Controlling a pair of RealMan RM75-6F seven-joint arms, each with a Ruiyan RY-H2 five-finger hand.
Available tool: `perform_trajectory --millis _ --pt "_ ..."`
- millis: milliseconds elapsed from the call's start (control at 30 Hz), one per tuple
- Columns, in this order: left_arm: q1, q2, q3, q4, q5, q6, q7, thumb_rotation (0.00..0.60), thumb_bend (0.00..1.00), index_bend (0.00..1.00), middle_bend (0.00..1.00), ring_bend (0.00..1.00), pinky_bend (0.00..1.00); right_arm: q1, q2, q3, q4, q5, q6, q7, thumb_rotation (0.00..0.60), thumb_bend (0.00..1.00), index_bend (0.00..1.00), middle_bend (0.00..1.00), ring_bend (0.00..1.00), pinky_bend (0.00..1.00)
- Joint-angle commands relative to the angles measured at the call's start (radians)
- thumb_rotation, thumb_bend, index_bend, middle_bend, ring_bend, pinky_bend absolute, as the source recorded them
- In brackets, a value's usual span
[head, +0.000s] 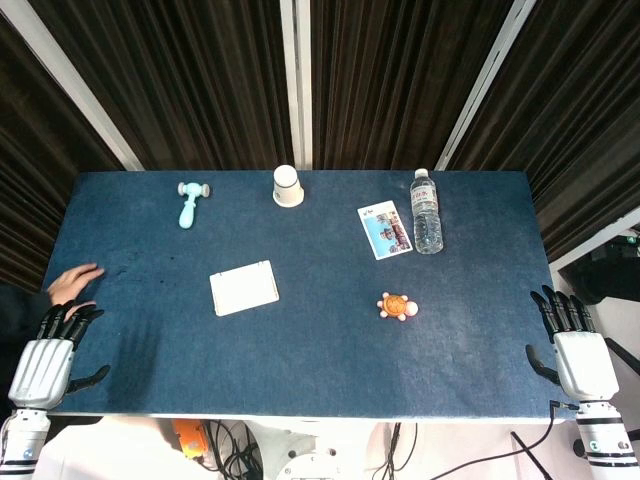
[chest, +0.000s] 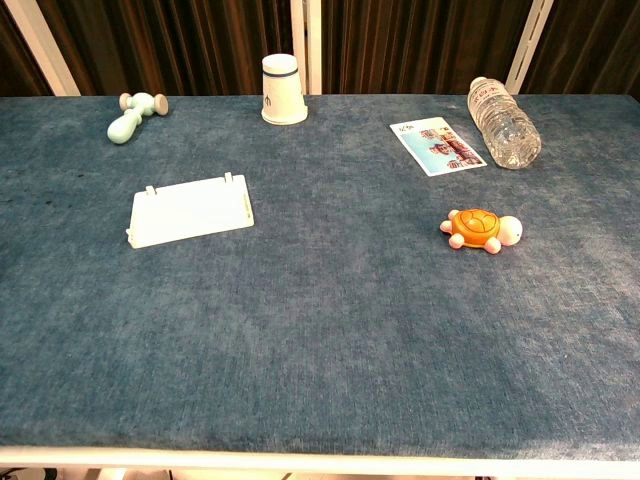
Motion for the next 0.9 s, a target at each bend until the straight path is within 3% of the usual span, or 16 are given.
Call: perform_trajectory --millis 33,467,900 --pt "0.000 -0.001 0.000 0.002 0.001 0.001 -0.001 0.600 0.14 0.19 0.14 0.00 0.04 -0.001 -0.001 0.000 0.002 0.002 0.000 0.002 0.600 0.30 0.00 0.00 0.00 0.00" --pt "0.000 0.004 0.000 0.005 0.000 0.000 -0.004 0.600 0.14 0.19 0.14 0.00 0.03 0.024 0.003 0.005 -0.008 0.024 -0.052 -0.030 0.600 0.29 0.00 0.05 0.00 0.00" --pt "-0.017 -0.001 0.003 0.023 -0.008 -0.038 -0.025 0.600 0.14 0.19 0.14 0.00 0.03 0.214 -0.014 0.076 -0.132 0.081 -0.277 -0.286 0.600 0.29 0.00 0.06 0.00 0.00"
